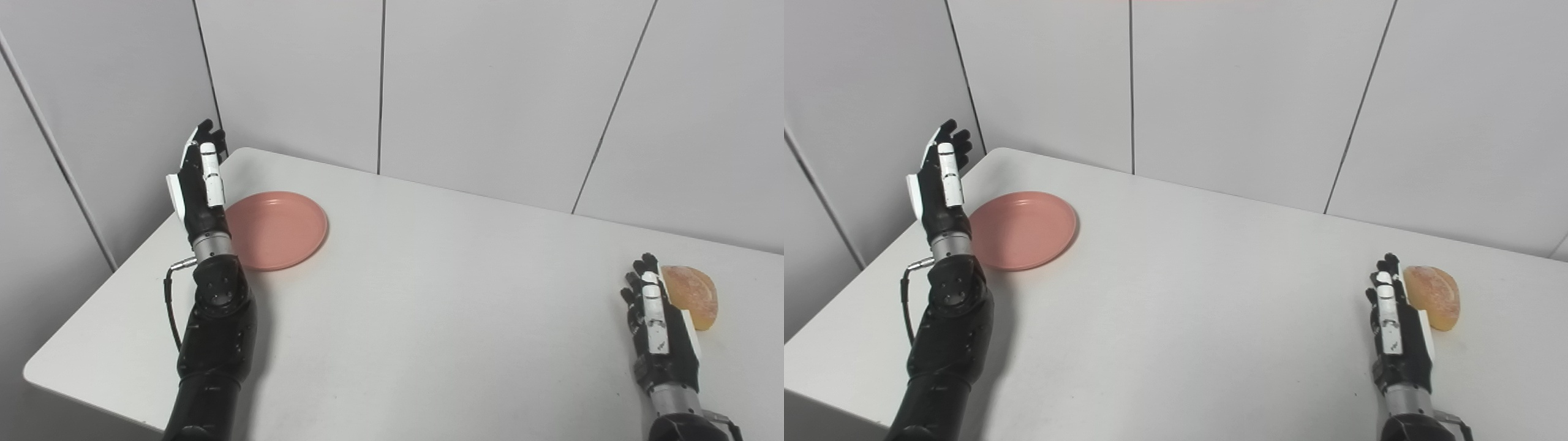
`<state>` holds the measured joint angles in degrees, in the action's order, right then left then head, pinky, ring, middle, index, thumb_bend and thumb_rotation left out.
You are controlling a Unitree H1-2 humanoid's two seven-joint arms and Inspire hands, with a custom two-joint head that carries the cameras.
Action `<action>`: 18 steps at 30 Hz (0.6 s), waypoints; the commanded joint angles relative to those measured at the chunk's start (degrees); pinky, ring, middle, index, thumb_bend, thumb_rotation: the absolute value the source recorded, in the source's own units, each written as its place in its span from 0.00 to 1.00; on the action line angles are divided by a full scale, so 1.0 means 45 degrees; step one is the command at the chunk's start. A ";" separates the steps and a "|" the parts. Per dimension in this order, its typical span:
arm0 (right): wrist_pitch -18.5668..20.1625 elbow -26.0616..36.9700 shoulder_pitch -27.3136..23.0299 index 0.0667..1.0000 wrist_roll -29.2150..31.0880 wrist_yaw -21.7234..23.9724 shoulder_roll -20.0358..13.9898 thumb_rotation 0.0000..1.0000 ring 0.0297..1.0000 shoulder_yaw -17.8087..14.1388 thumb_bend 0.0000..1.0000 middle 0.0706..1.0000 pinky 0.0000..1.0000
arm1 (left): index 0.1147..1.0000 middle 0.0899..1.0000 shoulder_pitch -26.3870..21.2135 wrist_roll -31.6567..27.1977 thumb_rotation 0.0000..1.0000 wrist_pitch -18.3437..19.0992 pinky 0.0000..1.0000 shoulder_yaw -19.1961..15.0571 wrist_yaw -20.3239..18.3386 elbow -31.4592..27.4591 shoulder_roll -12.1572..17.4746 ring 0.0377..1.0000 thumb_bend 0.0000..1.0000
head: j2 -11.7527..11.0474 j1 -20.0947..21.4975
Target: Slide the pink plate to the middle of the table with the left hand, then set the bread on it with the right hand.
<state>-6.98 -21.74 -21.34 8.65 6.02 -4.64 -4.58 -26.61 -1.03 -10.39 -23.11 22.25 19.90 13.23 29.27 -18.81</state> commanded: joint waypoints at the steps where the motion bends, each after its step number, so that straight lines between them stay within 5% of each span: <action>1: -0.0502 0.0118 0.0032 1.00 0.0082 0.0174 -0.0187 0.92 1.00 -0.0076 0.62 1.00 1.00 | 0.77 0.77 -0.0406 -0.0347 1.00 0.0069 0.83 -0.0256 0.0108 -0.0323 0.0356 0.80 0.57 | 0.0011 -0.0057; 9: -0.0503 0.0131 0.0036 0.99 -0.0016 0.0190 -0.0265 0.92 1.00 -0.0052 0.63 1.00 1.00 | 0.77 0.77 -0.0203 -0.0577 1.00 0.0703 0.81 -0.0560 0.0030 0.0184 0.0788 0.79 0.55 | -0.0023 -0.0195; 18: -0.0442 0.0236 0.0082 0.99 -0.0005 0.0251 -0.0296 0.92 1.00 -0.0046 0.62 1.00 1.00 | 0.75 0.77 -0.0227 -0.0510 1.00 0.0453 0.82 -0.0376 0.0136 0.1432 0.0734 0.78 0.54 | 0.0000 -0.0252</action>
<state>-6.98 -21.51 -21.05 8.47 6.76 -5.33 -4.51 -25.46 -3.60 -7.09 -25.30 22.58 26.97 15.34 29.18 -19.86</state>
